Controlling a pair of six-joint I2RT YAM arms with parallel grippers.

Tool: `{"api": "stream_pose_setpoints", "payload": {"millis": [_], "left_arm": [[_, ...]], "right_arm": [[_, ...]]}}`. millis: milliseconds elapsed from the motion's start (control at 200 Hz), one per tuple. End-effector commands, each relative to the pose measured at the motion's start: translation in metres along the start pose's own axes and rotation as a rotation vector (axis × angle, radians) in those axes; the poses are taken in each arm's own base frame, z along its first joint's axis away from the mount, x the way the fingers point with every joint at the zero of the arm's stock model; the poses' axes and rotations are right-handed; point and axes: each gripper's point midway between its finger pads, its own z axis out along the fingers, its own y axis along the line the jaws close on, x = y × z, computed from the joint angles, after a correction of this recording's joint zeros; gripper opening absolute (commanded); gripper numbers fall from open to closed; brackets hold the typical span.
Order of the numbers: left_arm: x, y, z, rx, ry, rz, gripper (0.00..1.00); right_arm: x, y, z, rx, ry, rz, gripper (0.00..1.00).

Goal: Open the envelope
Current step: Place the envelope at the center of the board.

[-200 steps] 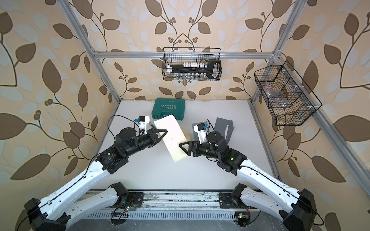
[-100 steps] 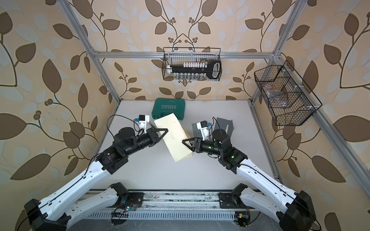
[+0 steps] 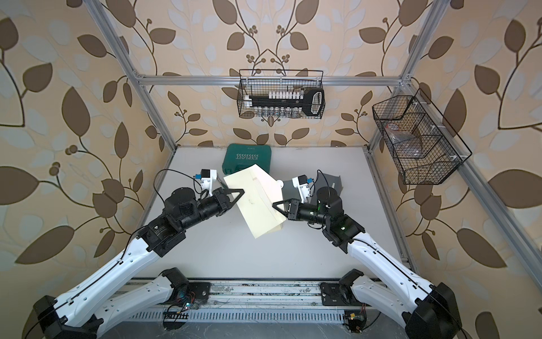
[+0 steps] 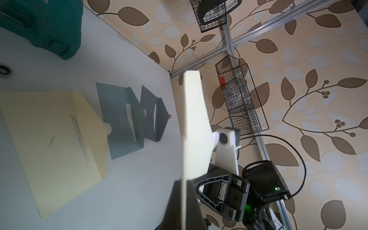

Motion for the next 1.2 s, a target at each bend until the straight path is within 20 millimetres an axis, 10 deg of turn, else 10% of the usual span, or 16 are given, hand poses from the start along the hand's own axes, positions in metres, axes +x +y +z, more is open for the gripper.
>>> {"api": "stream_pose_setpoints", "payload": {"millis": [0,370,565,875,1195], "left_arm": [[-0.008,0.006,-0.004,-0.033,-0.045,0.013,0.0],[-0.013,0.062,-0.028,-0.313,-0.131,-0.016,0.55],[-0.031,0.094,-0.073,-0.544,-0.27,0.017,0.81],[-0.041,0.11,-0.131,-0.656,-0.419,0.028,0.85],[-0.04,0.108,-0.143,-0.646,-0.431,0.047,0.87]], "right_arm": [[0.006,0.007,-0.001,-0.04,0.022,-0.024,0.02],[0.01,-0.015,0.006,0.032,0.022,-0.052,0.0],[0.027,-0.034,0.025,0.124,0.078,-0.061,0.0],[0.078,-0.033,0.101,0.147,0.259,-0.073,0.0],[0.119,-0.1,0.16,0.451,0.408,0.008,0.01]]}}
